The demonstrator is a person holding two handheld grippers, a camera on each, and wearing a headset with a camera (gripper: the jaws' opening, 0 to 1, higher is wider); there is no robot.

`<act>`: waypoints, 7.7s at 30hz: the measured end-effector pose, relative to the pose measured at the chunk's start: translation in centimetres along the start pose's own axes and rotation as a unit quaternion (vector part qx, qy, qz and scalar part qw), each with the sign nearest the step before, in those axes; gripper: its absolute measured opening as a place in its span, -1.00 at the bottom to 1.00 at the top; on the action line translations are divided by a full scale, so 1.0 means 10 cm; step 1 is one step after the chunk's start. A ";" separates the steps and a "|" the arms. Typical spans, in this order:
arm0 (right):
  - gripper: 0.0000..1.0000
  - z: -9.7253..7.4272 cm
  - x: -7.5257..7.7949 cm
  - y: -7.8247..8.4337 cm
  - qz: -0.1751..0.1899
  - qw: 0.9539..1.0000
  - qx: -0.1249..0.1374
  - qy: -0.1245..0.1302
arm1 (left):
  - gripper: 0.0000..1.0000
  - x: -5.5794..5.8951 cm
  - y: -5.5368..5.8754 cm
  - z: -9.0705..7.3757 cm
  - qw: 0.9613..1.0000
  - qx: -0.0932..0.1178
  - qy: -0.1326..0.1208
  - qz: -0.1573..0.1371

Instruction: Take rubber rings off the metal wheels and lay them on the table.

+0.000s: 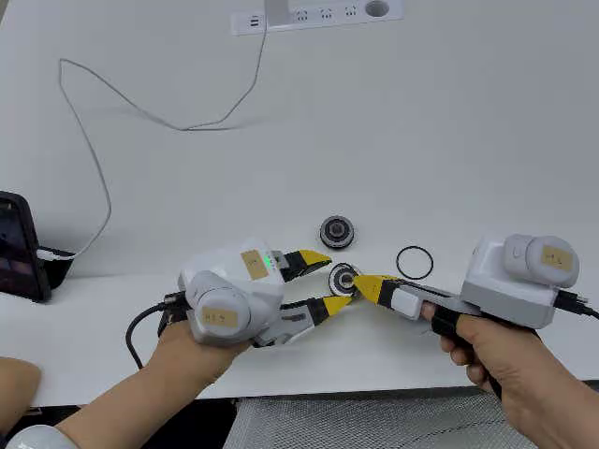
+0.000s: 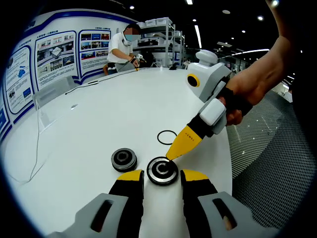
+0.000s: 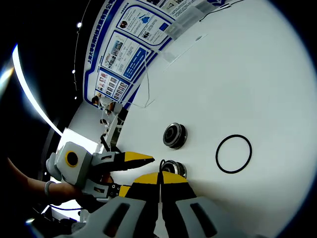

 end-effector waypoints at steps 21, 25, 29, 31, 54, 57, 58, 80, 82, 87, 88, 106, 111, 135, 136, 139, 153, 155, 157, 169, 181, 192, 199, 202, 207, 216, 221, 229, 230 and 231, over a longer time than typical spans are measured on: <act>-0.97 -0.08 -0.20 -0.06 0.009 0.999 0.014 -0.035 | -0.02 -0.05 0.13 -0.17 0.999 0.011 -0.030 -0.029; -0.97 -0.18 -0.23 -0.12 0.016 0.999 0.028 -0.042 | 0.00 -0.05 0.16 -0.21 0.999 0.015 -0.035 -0.034; -0.97 -0.30 -0.21 -0.17 0.014 0.998 0.042 -0.034 | 0.05 -0.07 0.18 -0.24 0.998 0.018 -0.039 -0.039; -0.97 -0.36 -0.15 -0.20 0.014 0.998 0.048 -0.024 | 0.08 -0.08 0.18 -0.26 0.998 0.023 -0.044 -0.043; -0.97 -0.51 0.40 -0.27 0.017 0.995 0.057 0.079 | 0.18 -0.12 0.19 -0.33 0.995 0.040 -0.063 -0.062; -0.96 -0.53 0.42 -0.28 -0.021 0.993 0.052 0.105 | 0.17 -0.11 0.20 -0.33 0.995 0.039 -0.063 -0.062; -0.96 -0.53 0.42 -0.28 -0.043 0.992 0.045 0.114 | 0.17 -0.11 0.19 -0.33 0.995 0.038 -0.062 -0.064; -0.42 -0.48 0.27 -0.25 -0.301 0.943 -0.041 0.136 | 0.11 -0.14 0.20 -0.31 0.996 0.034 -0.059 -0.063; -0.32 -0.45 0.23 -0.24 -0.322 0.938 -0.048 0.119 | 0.11 -0.14 0.19 -0.31 0.996 0.033 -0.059 -0.063; -0.08 -0.36 0.12 -0.23 -0.347 0.933 -0.037 0.090 | 0.01 -0.17 0.14 -0.28 0.996 0.034 -0.057 -0.057; -0.05 -0.34 0.10 -0.24 -0.347 0.933 -0.032 0.084 | -0.02 -0.18 0.11 -0.27 0.996 0.037 -0.056 -0.057; -0.13 -0.06 0.04 -0.38 -0.360 0.930 -0.029 0.072 | -0.17 -0.43 -0.17 0.07 0.998 0.024 -0.057 -0.019; -0.16 -0.01 0.05 -0.41 -0.356 0.931 -0.028 0.071 | -0.20 -0.44 -0.20 0.16 0.999 0.016 -0.051 -0.011; -0.52 0.08 0.06 -0.48 -0.320 0.945 -0.022 0.060 | -0.52 -0.48 -0.24 0.39 0.999 -0.021 -0.033 0.010; -0.53 0.09 0.06 -0.47 -0.318 0.946 -0.021 0.060 | -0.54 -0.48 -0.24 0.39 0.999 -0.021 -0.032 0.008; -0.56 0.09 0.05 -0.47 -0.313 0.948 -0.019 0.060 | -0.57 -0.48 -0.23 0.39 0.999 -0.022 -0.032 0.005; -0.68 0.17 0.12 -0.50 -0.217 0.975 0.004 0.048 | -0.72 -0.53 -0.21 0.40 0.999 -0.021 -0.038 -0.007; -0.68 0.19 0.13 -0.50 -0.201 0.978 0.007 0.047 | -0.72 -0.53 -0.20 0.40 0.999 -0.021 -0.039 -0.007; -0.68 0.23 0.16 -0.49 -0.167 0.985 0.010 0.044 | -0.72 -0.52 -0.20 0.40 0.999 -0.019 -0.039 -0.008; -0.72 0.34 0.24 -0.46 -0.057 0.998 0.021 0.032 | -0.72 -0.53 -0.20 0.41 0.999 -0.020 -0.039 -0.005; -0.72 0.40 0.25 -0.45 0.001 0.999 0.025 0.027 | -0.72 -0.53 -0.20 0.41 0.999 -0.017 -0.039 -0.005; -0.73 0.36 0.21 -0.44 0.016 0.999 0.035 0.017 | -0.72 -0.53 -0.19 0.41 0.999 -0.017 -0.041 -0.005; -0.78 0.35 0.22 -0.45 0.003 0.999 0.034 0.019 | -0.72 -0.52 -0.20 0.40 0.999 -0.016 -0.041 -0.006; -0.70 0.35 0.22 -0.44 0.003 0.999 0.032 0.019 | -0.72 -0.53 -0.20 0.40 0.999 -0.016 -0.041 -0.005; -0.65 0.37 0.24 -0.43 0.014 0.999 0.035 0.012 | -0.72 -0.53 -0.19 0.40 0.999 -0.013 -0.040 -0.007; -0.61 0.37 0.22 -0.44 0.046 0.998 0.033 -0.002 | -0.73 -0.53 -0.19 0.40 0.999 -0.012 -0.039 -0.010; -0.69 0.34 0.23 -0.44 0.034 0.999 0.034 0.003 | -0.73 -0.53 -0.19 0.40 0.999 -0.012 -0.040 -0.011; -0.82 0.36 0.25 -0.43 0.002 0.999 0.032 0.018 | -0.73 -0.53 -0.19 0.40 0.999 -0.012 -0.040 -0.013; -0.83 0.36 0.25 -0.43 -0.008 0.999 0.031 0.023 | -0.73 -0.53 -0.18 0.40 0.999 -0.012 -0.040 -0.013; -0.86 0.36 0.26 -0.44 -0.020 0.999 0.031 0.029 | -0.73 -0.53 -0.18 0.40 0.999 -0.012 -0.040 -0.013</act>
Point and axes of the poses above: the centre of the closed fingertips' face, and the gripper's own axes: z roughly forward along the fingers, x roughly to its right, y roughly out of its underside, the point moved 10 cm from there along -z, roughly backward along the fingers
